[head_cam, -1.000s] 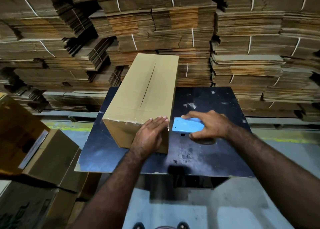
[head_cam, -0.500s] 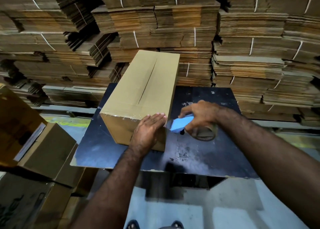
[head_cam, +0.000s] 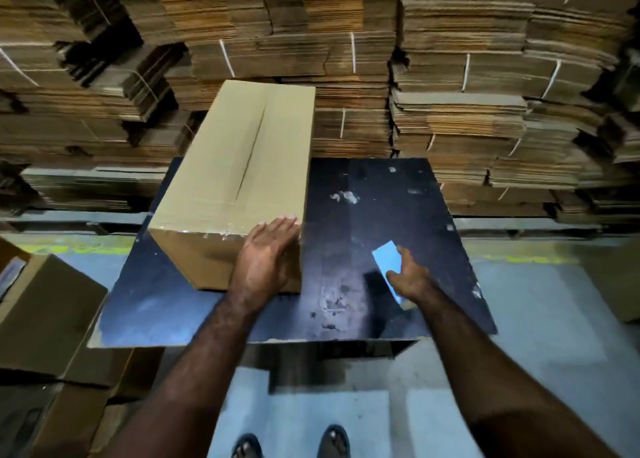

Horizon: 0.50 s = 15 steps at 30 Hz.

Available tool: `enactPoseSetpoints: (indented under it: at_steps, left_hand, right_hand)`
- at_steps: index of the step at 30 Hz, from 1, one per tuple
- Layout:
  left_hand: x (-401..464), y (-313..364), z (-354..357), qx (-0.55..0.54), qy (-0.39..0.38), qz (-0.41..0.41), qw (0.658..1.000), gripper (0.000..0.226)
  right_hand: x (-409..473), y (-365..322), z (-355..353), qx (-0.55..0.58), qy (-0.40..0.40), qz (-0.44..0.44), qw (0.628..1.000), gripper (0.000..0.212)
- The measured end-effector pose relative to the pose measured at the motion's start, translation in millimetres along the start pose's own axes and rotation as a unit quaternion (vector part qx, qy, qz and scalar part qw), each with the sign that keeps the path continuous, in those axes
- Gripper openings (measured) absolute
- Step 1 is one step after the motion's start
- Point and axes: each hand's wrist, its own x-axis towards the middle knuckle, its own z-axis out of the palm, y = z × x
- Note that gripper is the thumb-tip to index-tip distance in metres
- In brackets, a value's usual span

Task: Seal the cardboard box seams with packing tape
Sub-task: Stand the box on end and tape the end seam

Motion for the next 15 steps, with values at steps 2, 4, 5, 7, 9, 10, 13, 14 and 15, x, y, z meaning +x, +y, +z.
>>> enactPoseSetpoints:
  at_steps: [2,4,5,7,9,10,13,14,15]
  left_hand:
    - [0.0,-3.3,1.2,0.002,0.002,0.000,1.000,0.071]
    - [-1.4,-10.0,-0.8,-0.001,0.000,0.009,1.000,0.068]
    - [-1.9,-11.8,-2.6,-0.005,-0.006,0.011,1.000,0.070]
    - [-1.8,-12.0,-5.6,-0.017,-0.016,0.005,1.000,0.074]
    - [0.1,-9.0,-7.2,-0.025,-0.018,-0.007,1.000,0.077]
    - [0.4,-7.9,-7.2,-0.026,-0.019,-0.013,0.999,0.078]
    - [-0.9,-6.7,-9.1,-0.026,-0.017,-0.014,0.999,0.079]
    - [-1.4,-7.5,-9.4,-0.025,-0.013,-0.013,1.000,0.080]
    - [-1.4,-7.4,-9.7,-0.022,-0.013,-0.014,1.000,0.081]
  right_hand:
    - [5.9,11.2,18.3,-0.009,0.036,0.020,0.999,0.073]
    - [15.0,22.0,37.7,-0.064,0.061,0.035,0.995,0.079]
    - [18.2,25.2,44.5,-0.099,0.067,0.043,0.992,0.081]
    - [20.3,25.4,55.4,-0.154,0.068,0.043,0.985,0.071]
    - [22.5,18.6,64.4,-0.169,0.095,0.018,0.981,0.068]
    - [23.7,16.0,66.3,-0.163,0.106,0.015,0.981,0.072]
    - [24.0,14.0,69.1,-0.148,0.076,0.030,0.986,0.066]
    - [27.2,14.7,67.8,-0.160,0.071,0.034,0.984,0.075]
    - [27.4,14.8,65.1,-0.138,0.060,0.037,0.988,0.083]
